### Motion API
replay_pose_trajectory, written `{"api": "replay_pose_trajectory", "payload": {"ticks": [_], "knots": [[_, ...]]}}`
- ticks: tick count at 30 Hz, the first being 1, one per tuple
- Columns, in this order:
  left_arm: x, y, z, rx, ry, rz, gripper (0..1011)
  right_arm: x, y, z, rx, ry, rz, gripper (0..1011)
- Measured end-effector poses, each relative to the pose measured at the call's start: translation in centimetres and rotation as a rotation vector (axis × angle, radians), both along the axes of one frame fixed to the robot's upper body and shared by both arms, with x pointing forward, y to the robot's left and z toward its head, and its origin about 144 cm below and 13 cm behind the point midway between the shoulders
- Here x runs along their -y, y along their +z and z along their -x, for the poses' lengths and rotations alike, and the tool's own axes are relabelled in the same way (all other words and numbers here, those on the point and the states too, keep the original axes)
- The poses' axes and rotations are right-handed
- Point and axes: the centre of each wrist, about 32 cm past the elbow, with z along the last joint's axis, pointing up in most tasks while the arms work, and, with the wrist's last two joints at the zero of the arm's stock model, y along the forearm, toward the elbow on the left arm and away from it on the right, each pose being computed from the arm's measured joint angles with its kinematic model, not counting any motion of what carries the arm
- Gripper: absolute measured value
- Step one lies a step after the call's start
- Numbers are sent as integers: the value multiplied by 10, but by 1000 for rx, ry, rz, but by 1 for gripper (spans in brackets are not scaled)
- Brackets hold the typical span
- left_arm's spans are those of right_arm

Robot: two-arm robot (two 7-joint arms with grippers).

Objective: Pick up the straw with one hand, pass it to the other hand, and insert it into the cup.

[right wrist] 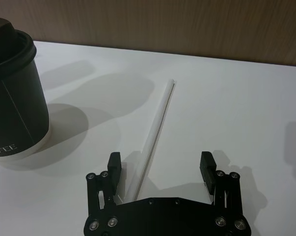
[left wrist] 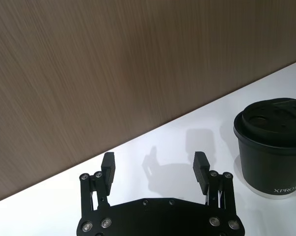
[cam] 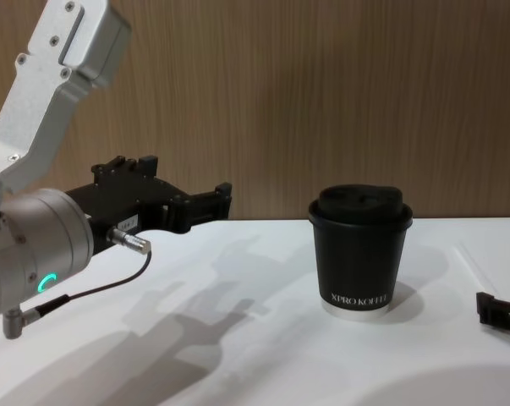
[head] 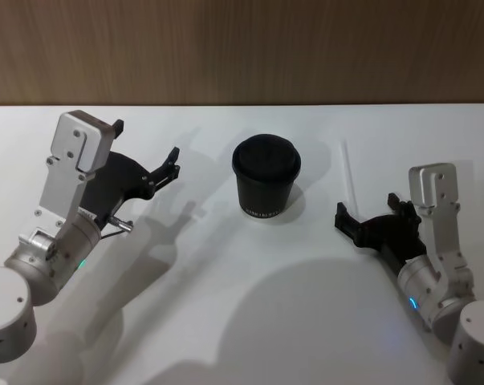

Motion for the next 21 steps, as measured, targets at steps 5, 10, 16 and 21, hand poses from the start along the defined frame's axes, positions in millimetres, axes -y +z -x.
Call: {"api": "replay_pose_trajectory", "payload": {"ticks": [5, 10, 16, 21], "knots": [[0, 0, 0, 0, 0, 0, 1002, 1, -1, 0, 5, 4, 2, 1001], [0, 0, 0, 0, 0, 0, 1002, 1, -2, 0, 10, 8, 5, 1001], [0, 0, 0, 0, 0, 0, 1001, 1, -2, 0, 14, 12, 6, 1001], [0, 0, 0, 0, 0, 0, 1001, 2, -3, 1, 15, 13, 6, 1001]]}}
